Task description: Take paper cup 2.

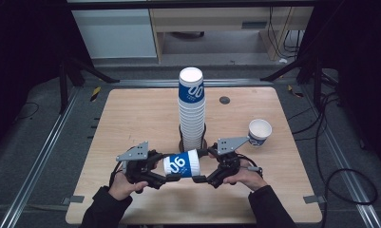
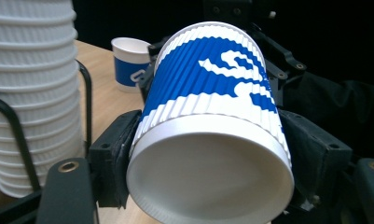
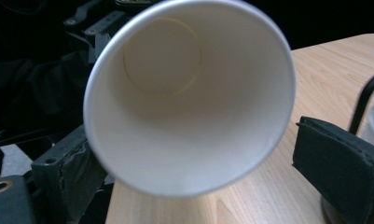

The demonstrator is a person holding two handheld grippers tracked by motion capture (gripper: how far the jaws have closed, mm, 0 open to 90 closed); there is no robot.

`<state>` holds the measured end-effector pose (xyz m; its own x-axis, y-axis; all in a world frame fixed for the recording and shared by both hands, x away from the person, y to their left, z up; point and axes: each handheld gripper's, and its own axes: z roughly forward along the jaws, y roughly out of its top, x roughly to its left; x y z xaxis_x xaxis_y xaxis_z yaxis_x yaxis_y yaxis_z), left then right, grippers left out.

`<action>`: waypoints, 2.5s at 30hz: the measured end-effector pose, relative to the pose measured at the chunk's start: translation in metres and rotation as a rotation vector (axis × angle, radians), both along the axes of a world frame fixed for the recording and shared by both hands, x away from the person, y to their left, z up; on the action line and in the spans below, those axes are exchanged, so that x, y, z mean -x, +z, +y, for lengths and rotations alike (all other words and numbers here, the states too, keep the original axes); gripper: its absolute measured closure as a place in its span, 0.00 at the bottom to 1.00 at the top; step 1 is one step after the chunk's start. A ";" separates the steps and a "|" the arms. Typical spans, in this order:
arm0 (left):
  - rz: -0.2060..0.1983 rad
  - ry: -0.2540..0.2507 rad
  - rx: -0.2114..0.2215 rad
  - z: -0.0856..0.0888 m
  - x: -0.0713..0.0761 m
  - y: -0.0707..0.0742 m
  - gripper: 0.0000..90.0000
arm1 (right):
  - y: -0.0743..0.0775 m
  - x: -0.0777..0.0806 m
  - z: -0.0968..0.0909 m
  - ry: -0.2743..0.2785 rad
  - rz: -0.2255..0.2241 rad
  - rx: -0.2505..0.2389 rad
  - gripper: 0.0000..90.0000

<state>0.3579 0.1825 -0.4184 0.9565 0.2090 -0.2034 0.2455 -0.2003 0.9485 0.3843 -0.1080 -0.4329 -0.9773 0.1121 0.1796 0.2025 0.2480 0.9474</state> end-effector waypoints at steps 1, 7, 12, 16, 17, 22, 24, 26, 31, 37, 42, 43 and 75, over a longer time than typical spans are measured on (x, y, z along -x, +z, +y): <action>0.004 -0.004 0.002 -0.001 0.000 0.000 0.29 | 0.000 0.000 0.001 0.009 0.005 -0.008 0.06; 0.009 -0.022 -0.006 -0.004 0.001 -0.002 0.29 | -0.001 0.001 0.004 0.037 0.015 -0.015 0.07; 0.023 -0.029 -0.007 -0.006 0.000 -0.005 0.29 | -0.002 0.001 0.005 0.062 0.030 -0.019 0.13; 0.029 -0.030 -0.003 -0.006 0.000 -0.005 0.29 | -0.003 0.001 0.005 0.075 0.031 -0.031 0.16; 0.026 -0.028 -0.003 -0.006 0.000 -0.005 0.29 | -0.003 0.001 0.005 0.076 0.036 -0.033 0.16; 0.031 -0.024 -0.032 -0.004 0.000 -0.002 0.24 | -0.002 0.001 0.005 0.071 0.022 -0.027 0.18; 0.036 -0.027 -0.033 -0.002 0.000 0.000 0.23 | -0.001 0.002 0.004 0.065 0.012 -0.012 0.18; 0.022 -0.014 -0.054 0.001 0.000 0.003 0.21 | 0.000 0.001 0.002 0.059 0.006 0.002 0.18; 0.009 0.010 -0.165 0.008 -0.003 0.000 0.18 | -0.003 -0.001 0.001 0.033 0.002 0.091 0.17; 0.027 -0.006 -0.284 0.001 -0.006 -0.014 0.18 | -0.011 -0.002 0.006 0.024 -0.006 0.171 0.17; 0.020 -0.031 -0.341 -0.010 -0.005 -0.022 0.18 | -0.015 -0.001 0.011 0.037 -0.007 0.209 0.17; 0.022 -0.037 -0.347 -0.012 -0.005 -0.023 0.19 | -0.015 0.000 0.012 0.041 -0.008 0.217 0.17; -0.014 0.132 -0.091 0.015 -0.014 -0.010 0.29 | 0.006 -0.010 -0.015 -0.139 -0.009 0.023 0.06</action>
